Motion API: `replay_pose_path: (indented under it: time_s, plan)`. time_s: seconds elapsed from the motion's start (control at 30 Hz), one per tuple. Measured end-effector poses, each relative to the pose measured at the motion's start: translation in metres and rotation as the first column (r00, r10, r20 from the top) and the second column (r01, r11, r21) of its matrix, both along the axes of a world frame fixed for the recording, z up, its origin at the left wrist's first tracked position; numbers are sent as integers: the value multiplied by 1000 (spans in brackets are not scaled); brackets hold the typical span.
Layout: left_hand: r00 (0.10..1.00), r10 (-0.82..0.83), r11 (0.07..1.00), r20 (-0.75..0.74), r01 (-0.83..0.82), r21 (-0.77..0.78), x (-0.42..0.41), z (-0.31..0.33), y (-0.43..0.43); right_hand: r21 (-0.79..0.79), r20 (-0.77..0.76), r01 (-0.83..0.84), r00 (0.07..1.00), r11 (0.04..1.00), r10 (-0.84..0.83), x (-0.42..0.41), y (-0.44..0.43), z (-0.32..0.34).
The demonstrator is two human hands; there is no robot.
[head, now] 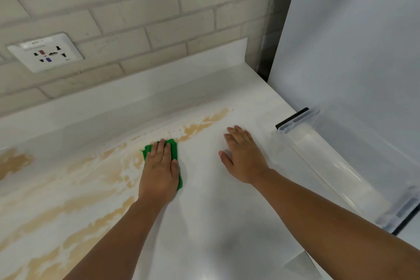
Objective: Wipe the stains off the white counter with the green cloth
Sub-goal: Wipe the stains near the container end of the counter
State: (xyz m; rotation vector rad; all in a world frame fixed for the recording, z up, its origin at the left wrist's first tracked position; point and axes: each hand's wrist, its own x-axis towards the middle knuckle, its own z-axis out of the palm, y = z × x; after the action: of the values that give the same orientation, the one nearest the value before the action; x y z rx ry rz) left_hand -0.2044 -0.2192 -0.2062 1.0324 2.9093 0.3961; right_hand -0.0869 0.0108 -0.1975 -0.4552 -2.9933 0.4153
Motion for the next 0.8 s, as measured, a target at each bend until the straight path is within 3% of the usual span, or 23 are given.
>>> replay_pose_path:
  time_s: [0.4,0.63,0.8]
  plan:
    - [978,203,979,56,-201,-46,-34,-3,25,67,46,37,998,997,-40,-3,5,-5]
    - [998,45,997,39,-42,-69,-69,3,59,65,36,39,998,997,-42,-4,5,-7]
    - [985,-168,985,37,170,-42,-72,2,77,69,37,40,998,997,-43,-6,5,-8]
